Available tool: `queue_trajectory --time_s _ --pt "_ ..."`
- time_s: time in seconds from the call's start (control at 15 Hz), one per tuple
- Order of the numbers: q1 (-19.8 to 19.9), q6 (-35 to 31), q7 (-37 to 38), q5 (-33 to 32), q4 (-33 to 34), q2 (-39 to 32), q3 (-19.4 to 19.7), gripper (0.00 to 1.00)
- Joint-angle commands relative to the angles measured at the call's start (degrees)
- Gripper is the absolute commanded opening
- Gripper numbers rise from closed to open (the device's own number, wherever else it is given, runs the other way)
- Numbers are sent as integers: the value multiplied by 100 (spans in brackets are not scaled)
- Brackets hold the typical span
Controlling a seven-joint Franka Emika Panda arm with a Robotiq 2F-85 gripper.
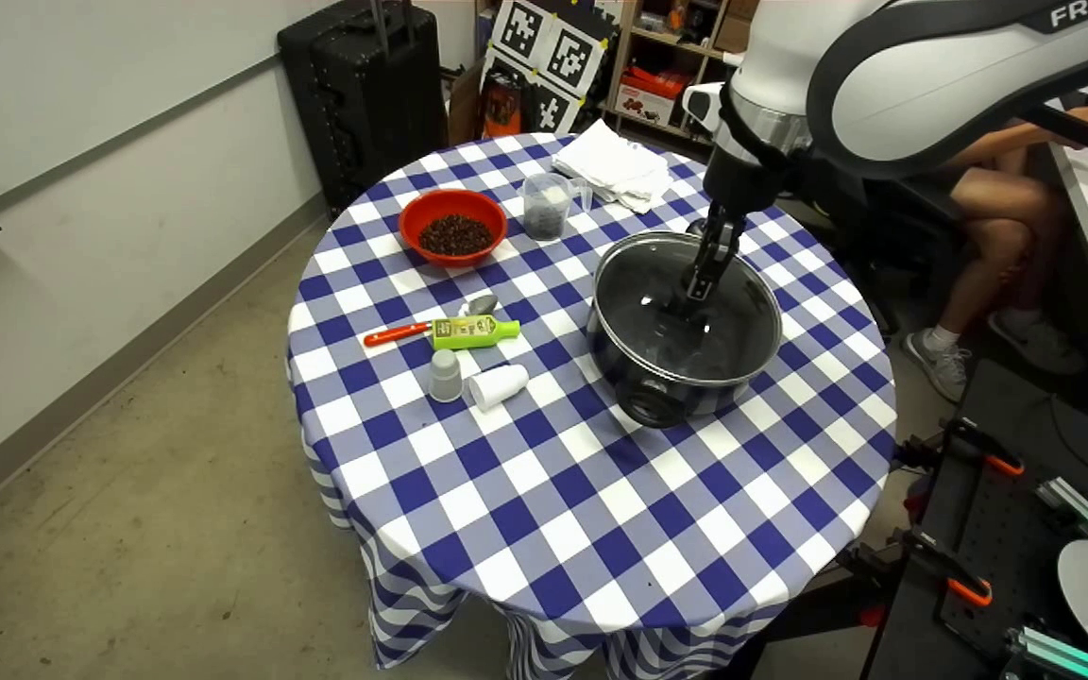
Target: Cover the pot
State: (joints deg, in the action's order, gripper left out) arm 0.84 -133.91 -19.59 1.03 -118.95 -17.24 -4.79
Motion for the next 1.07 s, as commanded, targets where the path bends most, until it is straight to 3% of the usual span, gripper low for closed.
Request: queue_trajectory --time_s 0.0,1.0 --pt "15 84 -69 41 176 -9 -13 25" --pt "46 119 -95 122 56 13 -35 25"
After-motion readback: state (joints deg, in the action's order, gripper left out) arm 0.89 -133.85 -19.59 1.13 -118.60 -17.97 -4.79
